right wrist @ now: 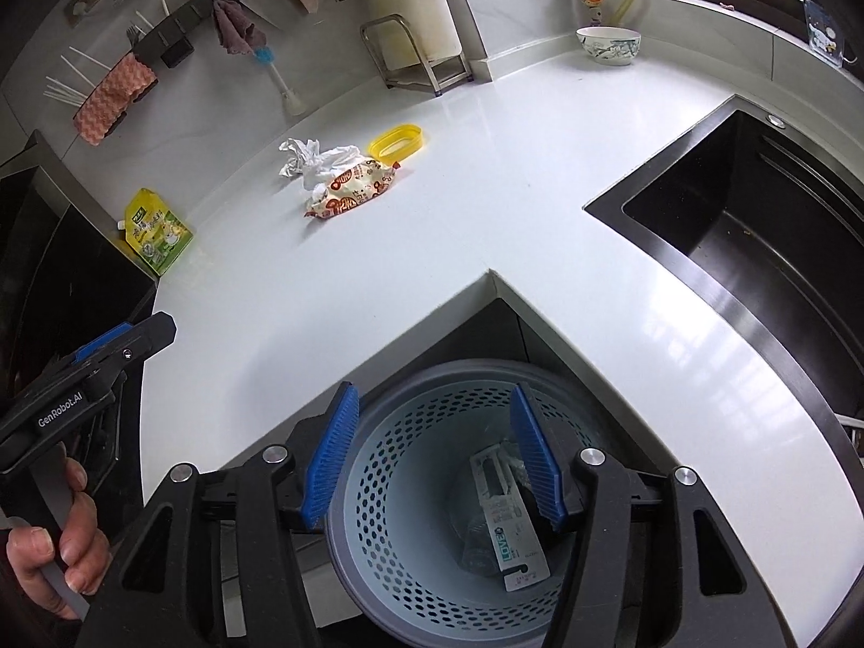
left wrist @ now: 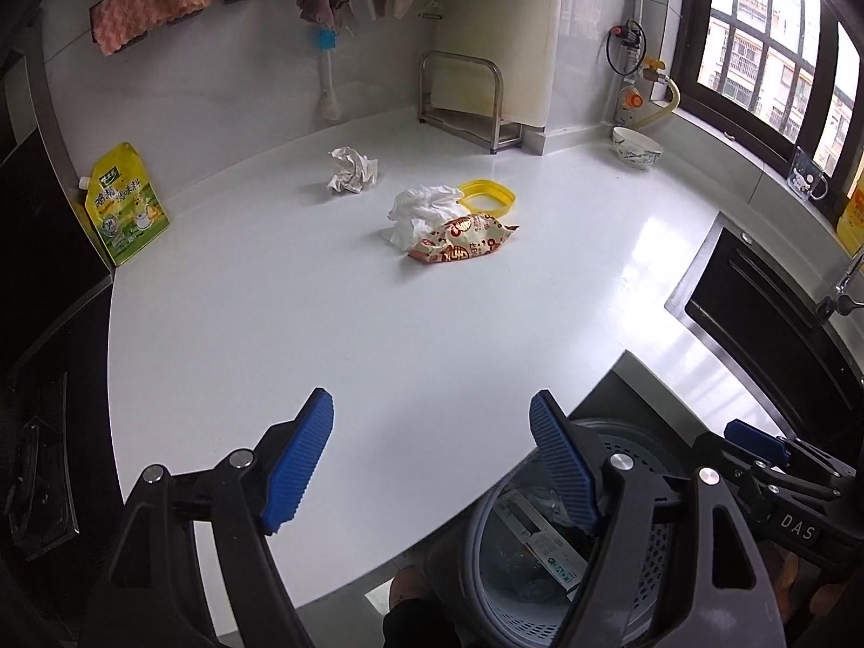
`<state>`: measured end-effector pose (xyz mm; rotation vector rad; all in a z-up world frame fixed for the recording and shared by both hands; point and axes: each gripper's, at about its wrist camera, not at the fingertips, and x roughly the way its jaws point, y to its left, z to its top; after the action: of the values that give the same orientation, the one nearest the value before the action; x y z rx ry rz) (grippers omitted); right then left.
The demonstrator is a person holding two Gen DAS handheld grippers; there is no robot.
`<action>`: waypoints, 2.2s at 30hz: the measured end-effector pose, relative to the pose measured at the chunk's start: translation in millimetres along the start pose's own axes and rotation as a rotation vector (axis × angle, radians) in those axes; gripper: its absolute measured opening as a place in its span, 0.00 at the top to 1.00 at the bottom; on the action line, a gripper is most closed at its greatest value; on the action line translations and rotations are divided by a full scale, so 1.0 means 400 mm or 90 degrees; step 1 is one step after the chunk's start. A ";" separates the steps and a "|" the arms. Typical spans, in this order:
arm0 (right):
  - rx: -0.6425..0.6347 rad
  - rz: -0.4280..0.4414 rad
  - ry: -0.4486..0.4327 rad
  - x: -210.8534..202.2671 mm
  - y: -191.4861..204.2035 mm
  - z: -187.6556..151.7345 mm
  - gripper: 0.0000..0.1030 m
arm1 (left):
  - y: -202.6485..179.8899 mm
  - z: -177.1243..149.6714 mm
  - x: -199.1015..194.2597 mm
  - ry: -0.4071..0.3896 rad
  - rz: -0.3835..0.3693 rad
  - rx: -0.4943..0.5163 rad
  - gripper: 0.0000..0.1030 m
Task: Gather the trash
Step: 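Move both open grippers from the wastebasket back over the counter, then lower the right gripper to the snack wrapper while the left gripper approaches the white tissue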
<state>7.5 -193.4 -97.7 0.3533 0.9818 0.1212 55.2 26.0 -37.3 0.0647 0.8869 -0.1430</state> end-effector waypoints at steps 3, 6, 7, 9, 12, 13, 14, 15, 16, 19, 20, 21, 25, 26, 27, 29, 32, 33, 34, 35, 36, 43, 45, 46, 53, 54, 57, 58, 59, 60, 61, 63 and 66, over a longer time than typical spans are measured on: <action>0.007 -0.008 -0.005 0.018 0.029 0.031 0.44 | 0.033 0.034 0.026 -0.001 -0.008 -0.002 0.28; 0.018 -0.014 -0.009 0.041 0.057 0.059 0.44 | 0.063 0.068 0.056 0.001 -0.016 0.001 0.27; 0.024 -0.016 -0.009 0.050 0.067 0.067 0.44 | 0.072 0.080 0.066 0.002 -0.017 0.004 0.26; 0.035 -0.017 -0.009 0.072 0.085 0.085 0.44 | 0.091 0.101 0.081 0.002 -0.016 0.014 0.26; 0.047 -0.019 -0.010 0.104 0.115 0.110 0.43 | 0.122 0.135 0.103 -0.006 -0.019 0.026 0.24; 0.049 -0.022 -0.011 0.113 0.126 0.117 0.43 | 0.132 0.145 0.111 -0.009 -0.020 0.029 0.24; 0.050 -0.024 -0.012 0.124 0.138 0.124 0.43 | 0.142 0.156 0.120 -0.010 -0.021 0.032 0.24; 0.052 -0.025 -0.012 0.135 0.148 0.131 0.43 | 0.153 0.167 0.129 -0.011 -0.023 0.034 0.24; 0.054 -0.026 -0.012 0.145 0.156 0.135 0.43 | 0.163 0.176 0.138 -0.011 -0.025 0.036 0.24; 0.062 -0.032 -0.012 0.178 0.183 0.156 0.43 | 0.190 0.208 0.166 -0.013 -0.030 0.044 0.24; 0.067 -0.034 -0.012 0.188 0.192 0.163 0.43 | 0.199 0.219 0.176 -0.014 -0.031 0.048 0.24; 0.071 -0.035 -0.013 0.198 0.200 0.169 0.43 | 0.208 0.231 0.185 -0.015 -0.032 0.052 0.23; 0.083 -0.040 -0.020 0.230 0.232 0.202 0.43 | 0.235 0.273 0.220 -0.017 -0.036 0.065 0.22; 0.088 -0.042 -0.022 0.237 0.238 0.212 0.43 | 0.241 0.283 0.229 -0.016 -0.036 0.068 0.22; 0.094 -0.045 -0.024 0.243 0.243 0.219 0.43 | 0.246 0.293 0.238 -0.016 -0.038 0.071 0.22; 0.106 -0.052 -0.025 0.258 0.250 0.233 0.42 | 0.255 0.311 0.257 -0.015 -0.041 0.076 0.22; 0.126 -0.063 -0.026 0.281 0.256 0.253 0.42 | 0.265 0.335 0.283 -0.013 -0.046 0.083 0.22; 0.132 -0.066 -0.026 0.291 0.257 0.260 0.42 | 0.268 0.342 0.292 -0.012 -0.049 0.086 0.22; 0.138 -0.069 -0.026 0.300 0.259 0.266 0.42 | 0.271 0.348 0.301 -0.011 -0.053 0.088 0.22; 0.144 -0.071 -0.026 0.309 0.261 0.271 0.42 | 0.276 0.352 0.309 -0.011 -0.055 0.091 0.22; 0.150 -0.073 -0.025 0.320 0.263 0.277 0.42 | 0.277 0.357 0.318 -0.010 -0.057 0.095 0.22; 0.172 -0.094 -0.016 0.387 0.279 0.320 0.42 | 0.297 0.384 0.377 -0.006 -0.065 0.108 0.22; 0.183 -0.099 -0.016 0.403 0.279 0.330 0.42 | 0.305 0.392 0.392 -0.004 -0.068 0.105 0.22; 0.192 -0.101 -0.014 0.412 0.277 0.336 0.41 | 0.308 0.396 0.399 -0.004 -0.069 0.104 0.22; 0.232 -0.118 -0.014 0.463 0.272 0.361 0.41 | 0.330 0.413 0.434 -0.005 -0.070 0.105 0.22; 0.236 -0.119 -0.015 0.469 0.273 0.363 0.41 | 0.332 0.414 0.439 -0.003 -0.071 0.102 0.22; 0.252 -0.125 -0.011 0.489 0.275 0.369 0.41 | 0.342 0.417 0.451 -0.002 -0.071 0.098 0.22; 0.258 -0.129 -0.009 0.495 0.276 0.371 0.41 | 0.345 0.418 0.454 0.000 -0.072 0.096 0.22; 0.265 -0.132 -0.009 0.500 0.276 0.372 0.41 | 0.349 0.418 0.458 0.002 -0.072 0.094 0.22; 0.270 -0.134 -0.010 0.504 0.276 0.374 0.41 | 0.351 0.418 0.462 0.003 -0.071 0.094 0.22; 0.275 -0.136 -0.012 0.508 0.278 0.376 0.41 | 0.354 0.417 0.464 0.003 -0.069 0.094 0.22; 0.284 -0.144 -0.017 0.513 0.282 0.381 0.41 | 0.360 0.415 0.471 0.006 -0.068 0.093 0.22; 0.298 -0.165 -0.024 0.519 0.288 0.389 0.39 | 0.368 0.413 0.481 0.014 -0.068 0.086 0.22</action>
<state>258.3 -68.9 -143.7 0.6480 1.0054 -0.3561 324.0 133.7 -83.0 0.1447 0.9021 -0.3029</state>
